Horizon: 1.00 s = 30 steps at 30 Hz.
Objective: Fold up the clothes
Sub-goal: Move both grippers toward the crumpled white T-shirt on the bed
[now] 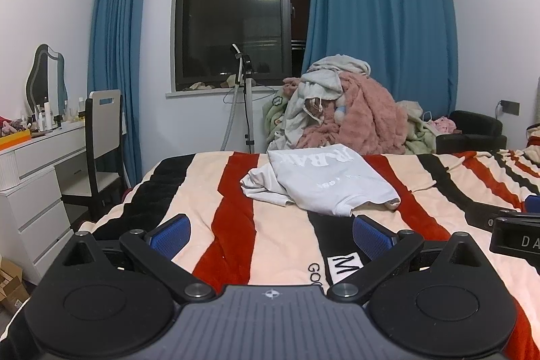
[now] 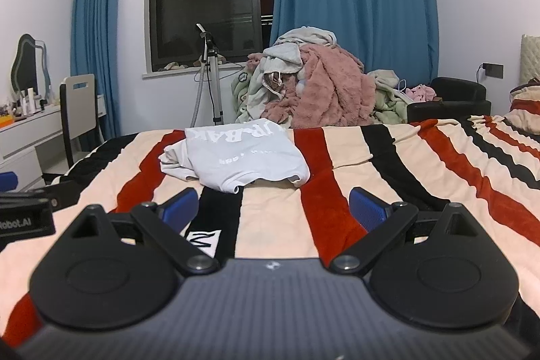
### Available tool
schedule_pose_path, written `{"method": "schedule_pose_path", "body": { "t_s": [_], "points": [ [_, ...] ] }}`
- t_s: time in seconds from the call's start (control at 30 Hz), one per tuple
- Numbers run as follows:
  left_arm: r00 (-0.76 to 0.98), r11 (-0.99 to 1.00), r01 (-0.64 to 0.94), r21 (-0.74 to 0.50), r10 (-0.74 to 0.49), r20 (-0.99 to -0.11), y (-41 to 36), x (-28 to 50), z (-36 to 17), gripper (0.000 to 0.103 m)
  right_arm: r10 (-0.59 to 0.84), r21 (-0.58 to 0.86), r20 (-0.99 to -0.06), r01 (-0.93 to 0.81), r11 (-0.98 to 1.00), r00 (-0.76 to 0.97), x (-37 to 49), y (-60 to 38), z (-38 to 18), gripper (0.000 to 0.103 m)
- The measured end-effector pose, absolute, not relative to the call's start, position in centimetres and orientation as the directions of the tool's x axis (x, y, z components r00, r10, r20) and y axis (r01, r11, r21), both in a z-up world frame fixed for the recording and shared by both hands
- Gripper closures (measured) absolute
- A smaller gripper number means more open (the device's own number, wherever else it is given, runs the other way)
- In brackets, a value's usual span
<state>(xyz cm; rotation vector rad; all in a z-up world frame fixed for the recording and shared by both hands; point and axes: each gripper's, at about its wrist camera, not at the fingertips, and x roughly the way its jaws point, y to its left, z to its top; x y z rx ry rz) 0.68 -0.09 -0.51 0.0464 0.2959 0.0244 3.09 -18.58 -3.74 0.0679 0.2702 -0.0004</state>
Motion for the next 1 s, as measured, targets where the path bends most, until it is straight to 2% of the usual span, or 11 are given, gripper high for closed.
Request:
{"method": "schedule_pose_path", "body": {
  "t_s": [0.53,0.67,0.87,1.0],
  "points": [
    [0.943,0.999,-0.039,0.023,0.044,-0.33,0.3,1.7,-1.3,0.0,-0.005,0.085,-0.269,0.029,0.996,0.963,3.2,-18.8,-3.5,0.005],
    [0.931,0.999,-0.05,0.0,0.046,-0.362,0.7,2.6,-2.2,0.0,-0.028,0.132,-0.264,0.065,0.989,0.964,4.7,-19.0,-2.4,0.005],
    [0.912,0.999,-0.03,-0.017,0.02,-0.41,0.6,4.6,-3.8,0.0,-0.034,0.165,-0.216,0.07,0.984,0.976,9.1,-19.3,2.2,0.005],
    [0.863,1.0,0.013,-0.025,-0.024,-0.505,-0.6,8.8,-5.7,0.0,-0.014,0.21,-0.207,0.058,0.976,0.978,10.7,-20.9,2.5,0.005]
  ]
}}
